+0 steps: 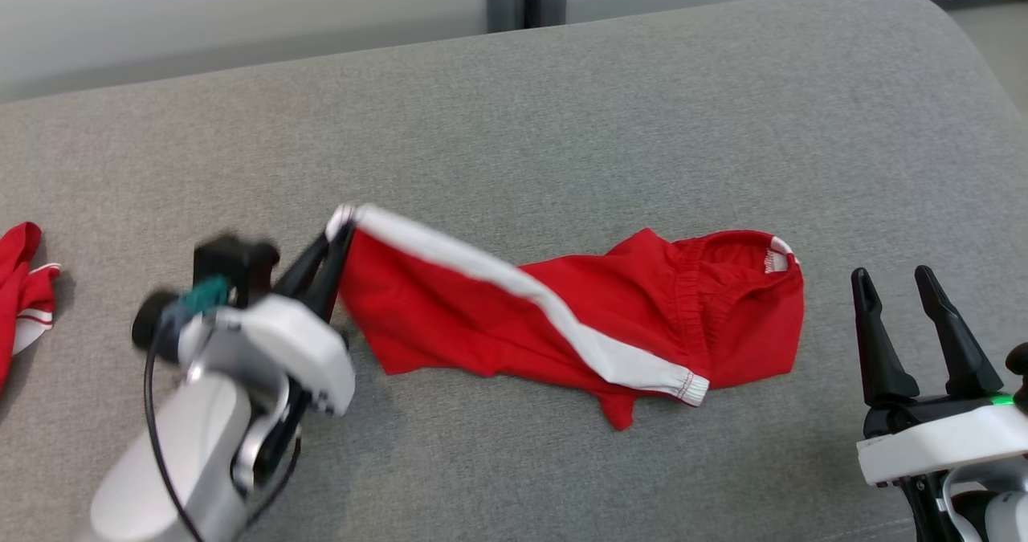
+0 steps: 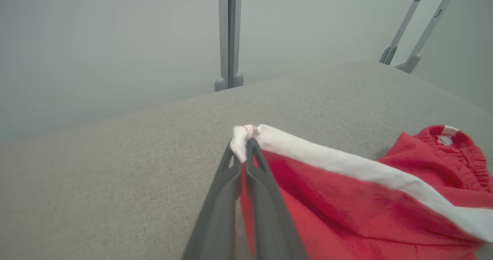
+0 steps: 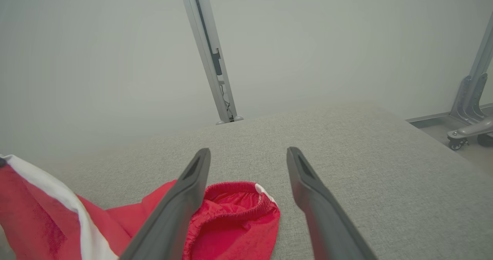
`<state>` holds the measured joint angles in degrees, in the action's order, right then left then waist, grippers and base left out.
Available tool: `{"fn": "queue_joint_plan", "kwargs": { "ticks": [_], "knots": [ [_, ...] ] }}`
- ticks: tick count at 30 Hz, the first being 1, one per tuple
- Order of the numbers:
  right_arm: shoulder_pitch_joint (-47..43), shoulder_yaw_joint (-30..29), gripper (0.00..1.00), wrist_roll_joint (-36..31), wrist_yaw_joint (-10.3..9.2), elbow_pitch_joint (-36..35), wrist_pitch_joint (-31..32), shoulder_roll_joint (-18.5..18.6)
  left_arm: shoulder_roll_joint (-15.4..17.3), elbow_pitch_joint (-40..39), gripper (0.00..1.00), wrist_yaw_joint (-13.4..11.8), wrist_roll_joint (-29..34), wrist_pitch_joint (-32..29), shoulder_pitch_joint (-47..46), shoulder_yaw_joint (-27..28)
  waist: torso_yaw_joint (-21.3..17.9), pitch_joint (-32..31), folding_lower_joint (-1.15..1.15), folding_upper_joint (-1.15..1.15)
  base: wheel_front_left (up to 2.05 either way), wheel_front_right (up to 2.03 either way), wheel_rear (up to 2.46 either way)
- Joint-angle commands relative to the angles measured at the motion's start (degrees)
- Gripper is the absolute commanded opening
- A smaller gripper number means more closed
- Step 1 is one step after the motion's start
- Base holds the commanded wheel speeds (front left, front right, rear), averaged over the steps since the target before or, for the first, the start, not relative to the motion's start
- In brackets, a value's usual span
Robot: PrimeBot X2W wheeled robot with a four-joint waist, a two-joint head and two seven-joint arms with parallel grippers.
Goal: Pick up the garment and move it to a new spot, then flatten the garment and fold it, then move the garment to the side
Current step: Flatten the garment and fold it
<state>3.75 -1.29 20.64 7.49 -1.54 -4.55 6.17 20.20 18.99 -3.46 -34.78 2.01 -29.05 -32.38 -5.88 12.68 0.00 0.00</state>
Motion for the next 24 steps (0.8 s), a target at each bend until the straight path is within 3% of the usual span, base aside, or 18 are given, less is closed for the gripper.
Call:
{"fn": "queue_joint_plan", "kwargs": {
  "ticks": [1,7,12,13,18,24],
  "knots": [
    [-0.5,-0.2,1.00,0.2,0.00,-0.3,0.0,0.0,0.6,-0.4,0.00,-0.8,-0.5,0.8,1.6,0.6,0.3,0.2,0.00,0.00,0.00,0.00,0.00],
    [-0.5,-0.4,1.00,0.6,0.00,-0.9,0.6,0.1,0.0,-1.6,0.00,-2.9,-3.4,4.7,11.8,2.1,2.3,0.6,0.00,0.00,0.00,0.00,0.00],
    [0.3,-0.7,1.00,0.8,0.00,-1.1,1.5,0.8,-1.6,0.1,0.00,-1.9,-6.4,5.1,15.5,2.1,3.8,0.2,0.00,0.00,0.00,0.00,0.00],
    [0.4,-0.6,1.00,0.7,0.00,-1.2,1.5,1.0,-1.9,0.5,0.98,-2.0,-6.7,5.5,15.9,2.3,4.0,0.1,0.00,0.00,0.00,0.00,0.00],
    [0.7,-0.7,1.00,-0.5,0.00,-1.8,2.0,1.5,-3.4,0.7,1.00,-3.6,-7.7,9.2,17.1,4.4,4.9,-0.8,0.00,0.00,0.00,0.00,0.00],
    [0.3,-0.4,1.00,-2.3,0.00,-2.3,1.8,1.6,-3.1,-3.4,1.00,-7.5,-6.0,12.5,18.1,9.1,6.0,-2.2,0.00,0.00,0.00,0.00,0.00]
  ]
}}
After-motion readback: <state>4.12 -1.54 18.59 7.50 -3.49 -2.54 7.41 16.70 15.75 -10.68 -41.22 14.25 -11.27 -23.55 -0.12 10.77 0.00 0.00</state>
